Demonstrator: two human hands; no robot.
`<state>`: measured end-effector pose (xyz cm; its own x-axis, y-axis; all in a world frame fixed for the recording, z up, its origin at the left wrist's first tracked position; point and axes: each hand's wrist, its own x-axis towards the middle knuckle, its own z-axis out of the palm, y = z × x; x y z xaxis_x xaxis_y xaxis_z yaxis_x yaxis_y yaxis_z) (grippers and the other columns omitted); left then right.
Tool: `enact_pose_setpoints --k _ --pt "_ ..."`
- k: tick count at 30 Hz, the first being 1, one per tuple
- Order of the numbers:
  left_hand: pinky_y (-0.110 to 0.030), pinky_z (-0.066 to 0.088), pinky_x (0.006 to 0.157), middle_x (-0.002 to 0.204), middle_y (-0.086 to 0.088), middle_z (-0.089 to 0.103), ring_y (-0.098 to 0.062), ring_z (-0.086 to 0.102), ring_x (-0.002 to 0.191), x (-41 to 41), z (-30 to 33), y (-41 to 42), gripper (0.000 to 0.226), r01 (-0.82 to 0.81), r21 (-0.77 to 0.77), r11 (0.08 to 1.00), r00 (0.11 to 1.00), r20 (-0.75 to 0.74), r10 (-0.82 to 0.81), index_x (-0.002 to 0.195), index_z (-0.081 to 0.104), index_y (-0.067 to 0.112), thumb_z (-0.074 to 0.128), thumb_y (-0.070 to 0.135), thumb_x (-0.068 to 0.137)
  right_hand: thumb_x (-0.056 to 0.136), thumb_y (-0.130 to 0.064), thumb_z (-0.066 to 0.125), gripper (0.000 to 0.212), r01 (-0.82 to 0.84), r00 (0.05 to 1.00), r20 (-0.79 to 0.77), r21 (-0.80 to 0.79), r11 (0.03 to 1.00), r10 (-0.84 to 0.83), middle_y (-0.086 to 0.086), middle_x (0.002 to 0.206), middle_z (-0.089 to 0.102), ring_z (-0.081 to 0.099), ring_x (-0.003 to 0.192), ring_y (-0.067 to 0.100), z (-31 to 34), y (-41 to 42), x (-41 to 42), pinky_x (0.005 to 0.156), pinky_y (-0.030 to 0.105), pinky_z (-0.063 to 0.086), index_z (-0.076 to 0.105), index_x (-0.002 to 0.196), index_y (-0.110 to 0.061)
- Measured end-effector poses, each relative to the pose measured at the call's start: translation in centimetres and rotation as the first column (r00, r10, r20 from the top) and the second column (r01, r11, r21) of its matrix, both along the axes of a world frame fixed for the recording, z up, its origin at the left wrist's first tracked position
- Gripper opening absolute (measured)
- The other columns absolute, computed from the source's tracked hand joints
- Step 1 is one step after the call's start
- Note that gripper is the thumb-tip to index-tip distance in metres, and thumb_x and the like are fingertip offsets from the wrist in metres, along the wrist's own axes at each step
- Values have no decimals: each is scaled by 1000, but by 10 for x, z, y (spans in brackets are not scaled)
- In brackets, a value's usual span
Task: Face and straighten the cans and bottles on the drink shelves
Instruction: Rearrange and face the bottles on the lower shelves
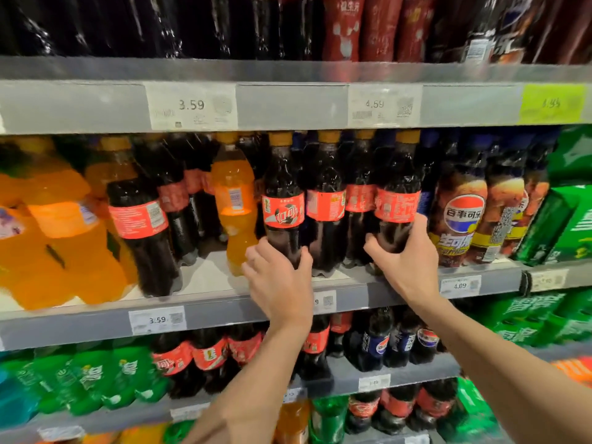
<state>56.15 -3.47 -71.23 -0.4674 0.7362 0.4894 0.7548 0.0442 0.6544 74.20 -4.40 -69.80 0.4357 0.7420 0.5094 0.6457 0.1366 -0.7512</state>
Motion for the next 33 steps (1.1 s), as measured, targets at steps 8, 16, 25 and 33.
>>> enact_pose_setpoints --k 8,16,25,33 --pt "-44 52 83 121 -10 53 -32 49 111 -5 8 -4 59 139 -59 988 984 124 -131 122 51 9 69 51 84 76 -45 85 60 -118 988 -113 -147 982 102 -23 106 63 62 101 13 13 -6 10 89 37 49 47 121 -32" --pt "-45 54 83 110 5 53 -23 55 108 -30 22 -9 39 352 -32 935 899 289 -329 101 59 21 72 47 75 64 -51 87 68 34 990 -127 -187 982 -58 -10 109 66 63 107 21 28 -18 0 99 49 50 49 117 -32" --pt "-44 52 81 92 14 51 -15 55 88 -75 22 -17 31 587 138 798 756 260 -601 85 51 32 71 37 62 73 -44 87 65 99 982 -169 54 994 -89 -24 101 63 62 106 13 60 -56 -51 98 36 48 53 126 -29" --pt "-38 50 76 87 11 49 -19 57 88 -139 53 -59 36 628 235 742 693 265 -671 78 48 34 79 30 59 59 -52 92 61 -114 978 -182 -43 993 105 -14 97 75 71 94 10 65 -86 -146 87 47 59 63 109 -32"
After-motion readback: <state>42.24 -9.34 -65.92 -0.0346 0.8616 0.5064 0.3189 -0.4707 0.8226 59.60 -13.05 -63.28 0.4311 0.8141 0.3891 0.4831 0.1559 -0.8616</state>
